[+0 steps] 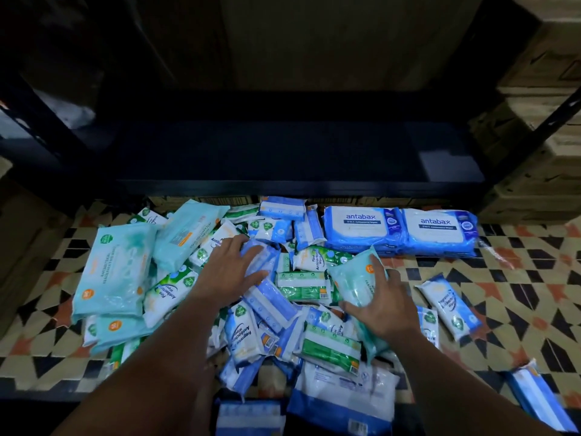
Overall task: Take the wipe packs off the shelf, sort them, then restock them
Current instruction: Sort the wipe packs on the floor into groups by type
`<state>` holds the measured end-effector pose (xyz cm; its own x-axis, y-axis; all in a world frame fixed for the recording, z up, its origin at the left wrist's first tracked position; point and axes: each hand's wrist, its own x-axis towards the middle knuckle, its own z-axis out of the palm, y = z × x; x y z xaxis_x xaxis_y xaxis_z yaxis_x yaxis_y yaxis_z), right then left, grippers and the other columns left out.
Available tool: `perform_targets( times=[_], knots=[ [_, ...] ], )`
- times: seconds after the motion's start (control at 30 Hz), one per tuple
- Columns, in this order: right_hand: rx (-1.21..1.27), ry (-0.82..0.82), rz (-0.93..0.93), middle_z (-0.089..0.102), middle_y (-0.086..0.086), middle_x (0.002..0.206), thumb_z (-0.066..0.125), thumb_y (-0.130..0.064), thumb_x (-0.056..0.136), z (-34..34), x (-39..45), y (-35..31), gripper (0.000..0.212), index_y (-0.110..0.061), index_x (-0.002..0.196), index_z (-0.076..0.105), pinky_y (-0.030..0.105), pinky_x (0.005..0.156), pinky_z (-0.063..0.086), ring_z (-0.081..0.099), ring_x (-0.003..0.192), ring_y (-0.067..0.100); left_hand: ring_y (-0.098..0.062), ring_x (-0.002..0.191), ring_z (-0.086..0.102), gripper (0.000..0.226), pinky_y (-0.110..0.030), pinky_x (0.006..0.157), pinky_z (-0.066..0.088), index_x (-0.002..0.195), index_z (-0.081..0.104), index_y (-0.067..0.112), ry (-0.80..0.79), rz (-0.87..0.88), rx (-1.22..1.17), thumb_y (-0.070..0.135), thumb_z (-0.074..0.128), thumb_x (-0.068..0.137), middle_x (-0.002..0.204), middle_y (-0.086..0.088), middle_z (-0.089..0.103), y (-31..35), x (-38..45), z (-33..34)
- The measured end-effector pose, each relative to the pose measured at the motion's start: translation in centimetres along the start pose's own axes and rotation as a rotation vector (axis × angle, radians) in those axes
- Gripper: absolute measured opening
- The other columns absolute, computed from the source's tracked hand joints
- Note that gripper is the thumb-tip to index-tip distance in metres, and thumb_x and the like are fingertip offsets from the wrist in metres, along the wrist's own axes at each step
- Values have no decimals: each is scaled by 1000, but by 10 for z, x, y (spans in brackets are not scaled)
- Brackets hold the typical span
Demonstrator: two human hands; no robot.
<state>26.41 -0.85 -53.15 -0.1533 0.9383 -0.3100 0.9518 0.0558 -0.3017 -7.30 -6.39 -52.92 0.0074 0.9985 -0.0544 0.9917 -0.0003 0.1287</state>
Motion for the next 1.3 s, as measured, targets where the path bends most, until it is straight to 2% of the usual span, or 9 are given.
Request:
perform_targets(
  times=[0.23,0.43,0.53,0.73,0.87,1.03,1.17,1.23,1.3],
  knots=[
    [-93,-111,-161,22,5,164,67,-83,66,1,-4,-26,120,-44,158,1,47,107,43,41,139,34,-28,152,2,96,-54,121,10,154,29,44,-267,235,117,94,39,73,168,0,2,2,-28,-11],
    [-129,-289,-176,-10,2,169,67,-83,67,-13,-6,-25,120,-55,153,-11,57,119,18,7,152,40,-29,152,6,75,-50,118,10,151,34,32,-327,222,219,60,65,88,166,-2,11,33,-25,-14],
    [-187,-268,-182,-11,7,168,68,-78,72,-12,-19,-11,115,-58,151,-14,58,121,14,6,153,40,-27,151,7,78,-51,118,10,150,31,31,-368,236,153,52,68,84,164,-2,13,45,-20,-15],
    [-194,-180,-230,-10,11,168,58,-64,90,-1,-53,13,91,-47,157,-2,58,121,15,2,152,40,-28,150,11,98,-53,117,13,157,18,35,-286,397,-18,73,63,79,164,-5,12,102,2,-10],
    [-48,-139,-280,-1,11,168,63,-52,92,3,-59,35,82,-42,158,15,55,119,27,4,153,38,-28,152,-3,101,-57,120,9,158,8,46,-304,497,46,77,61,77,168,-1,-8,139,12,3],
    [-48,-161,-308,8,15,166,63,-47,95,-4,-66,50,72,-34,157,28,50,119,30,8,153,33,-29,154,-5,89,-58,120,15,158,15,43,-317,484,108,61,66,87,169,1,-7,160,16,10],
    [-220,5,-505,39,14,145,49,-67,93,-11,-85,39,69,-24,146,42,50,109,38,35,133,30,-27,154,-10,93,-60,120,14,156,4,50,-311,508,108,74,58,84,168,5,-16,149,14,12],
    [-326,-42,-755,50,12,124,47,-84,82,-3,-102,37,82,-21,134,48,45,95,44,46,110,26,-25,153,-19,112,-60,122,1,155,-4,54,-357,535,111,92,55,68,164,7,-28,137,11,10],
    [-486,-78,-858,49,18,123,53,-91,67,17,-108,37,100,-23,140,40,45,89,44,46,108,31,-23,150,-28,133,-55,118,-7,153,-11,54,-412,585,141,99,58,48,159,9,-39,126,8,5]
  ],
)
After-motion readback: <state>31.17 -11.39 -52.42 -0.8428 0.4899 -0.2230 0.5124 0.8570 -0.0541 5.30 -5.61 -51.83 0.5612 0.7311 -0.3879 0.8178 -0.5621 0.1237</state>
